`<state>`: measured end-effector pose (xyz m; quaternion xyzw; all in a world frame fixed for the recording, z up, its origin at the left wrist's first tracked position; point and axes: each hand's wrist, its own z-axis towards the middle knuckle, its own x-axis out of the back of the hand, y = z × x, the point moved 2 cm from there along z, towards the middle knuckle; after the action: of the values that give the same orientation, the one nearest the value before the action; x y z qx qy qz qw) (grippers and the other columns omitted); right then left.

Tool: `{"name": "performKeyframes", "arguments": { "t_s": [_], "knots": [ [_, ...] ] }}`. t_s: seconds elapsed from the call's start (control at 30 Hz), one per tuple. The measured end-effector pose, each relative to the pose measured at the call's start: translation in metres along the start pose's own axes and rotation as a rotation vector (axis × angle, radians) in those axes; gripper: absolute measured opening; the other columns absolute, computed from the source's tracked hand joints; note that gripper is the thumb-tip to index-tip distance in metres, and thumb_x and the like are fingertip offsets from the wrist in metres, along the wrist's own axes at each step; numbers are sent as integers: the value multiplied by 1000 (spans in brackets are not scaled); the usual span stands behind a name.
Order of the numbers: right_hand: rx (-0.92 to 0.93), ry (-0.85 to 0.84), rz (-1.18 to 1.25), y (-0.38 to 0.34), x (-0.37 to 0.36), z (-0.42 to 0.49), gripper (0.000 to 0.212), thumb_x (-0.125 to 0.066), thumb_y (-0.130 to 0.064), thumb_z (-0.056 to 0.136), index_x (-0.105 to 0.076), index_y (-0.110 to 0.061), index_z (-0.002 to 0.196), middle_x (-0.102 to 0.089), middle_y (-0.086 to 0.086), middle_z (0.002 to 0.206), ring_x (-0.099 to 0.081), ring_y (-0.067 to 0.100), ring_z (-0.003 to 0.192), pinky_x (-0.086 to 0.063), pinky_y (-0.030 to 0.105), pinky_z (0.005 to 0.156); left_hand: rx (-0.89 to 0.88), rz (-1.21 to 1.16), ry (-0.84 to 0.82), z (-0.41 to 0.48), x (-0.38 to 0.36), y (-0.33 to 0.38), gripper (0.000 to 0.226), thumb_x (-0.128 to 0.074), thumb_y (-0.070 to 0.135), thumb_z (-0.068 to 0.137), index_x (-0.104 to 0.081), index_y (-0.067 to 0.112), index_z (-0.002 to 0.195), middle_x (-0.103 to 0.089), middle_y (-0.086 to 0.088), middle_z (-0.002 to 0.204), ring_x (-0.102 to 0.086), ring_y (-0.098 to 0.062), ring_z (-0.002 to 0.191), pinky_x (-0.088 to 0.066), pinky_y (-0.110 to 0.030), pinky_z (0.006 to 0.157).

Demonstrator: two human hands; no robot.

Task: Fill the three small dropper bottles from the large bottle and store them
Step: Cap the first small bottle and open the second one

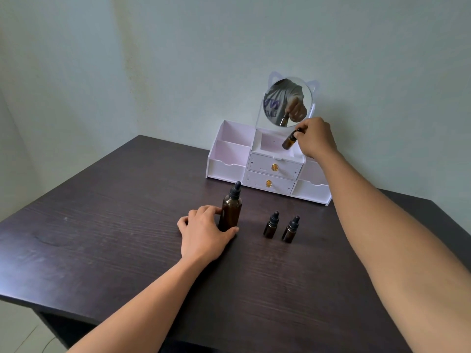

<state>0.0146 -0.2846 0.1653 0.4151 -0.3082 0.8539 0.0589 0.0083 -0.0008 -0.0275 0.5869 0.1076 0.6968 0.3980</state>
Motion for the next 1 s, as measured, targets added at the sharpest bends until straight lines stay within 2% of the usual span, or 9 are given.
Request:
{"name": "performKeyframes", "arguments": {
  "t_s": [0.1,0.43,0.7,1.0],
  "knots": [
    [-21,-39,-40,5,-9,6,24,-62,-10,93,-72,-15,113,-67,13,121,-65,33,101,-50,32,81,-2,6,0,0,0,1,57,-69,67,75,-56,36,121,-54,16,129,-43,-11,121,-21,-37,107],
    [-51,-121,-103,21,-24,15,26,-63,-11,94,-69,-15,119,-64,14,125,-63,34,105,-54,41,90,-1,7,5,1,-1,-1,60,-68,69,73,-55,36,122,-53,17,132,-42,-10,122,-22,-39,109],
    [-49,-161,-171,25,-30,16,23,-62,-11,95,-69,-17,116,-59,15,125,-62,36,102,-49,35,81,-4,1,12,1,-1,-1,59,-69,68,73,-56,36,122,-53,17,131,-42,-10,122,-21,-39,110],
    [-38,-214,-217,27,-38,17,25,-61,-8,95,-71,-19,115,-55,17,133,-63,38,103,-55,44,92,-4,6,7,1,-1,-1,61,-69,68,73,-55,37,124,-53,16,132,-43,-10,123,-23,-41,110]
  ]
}}
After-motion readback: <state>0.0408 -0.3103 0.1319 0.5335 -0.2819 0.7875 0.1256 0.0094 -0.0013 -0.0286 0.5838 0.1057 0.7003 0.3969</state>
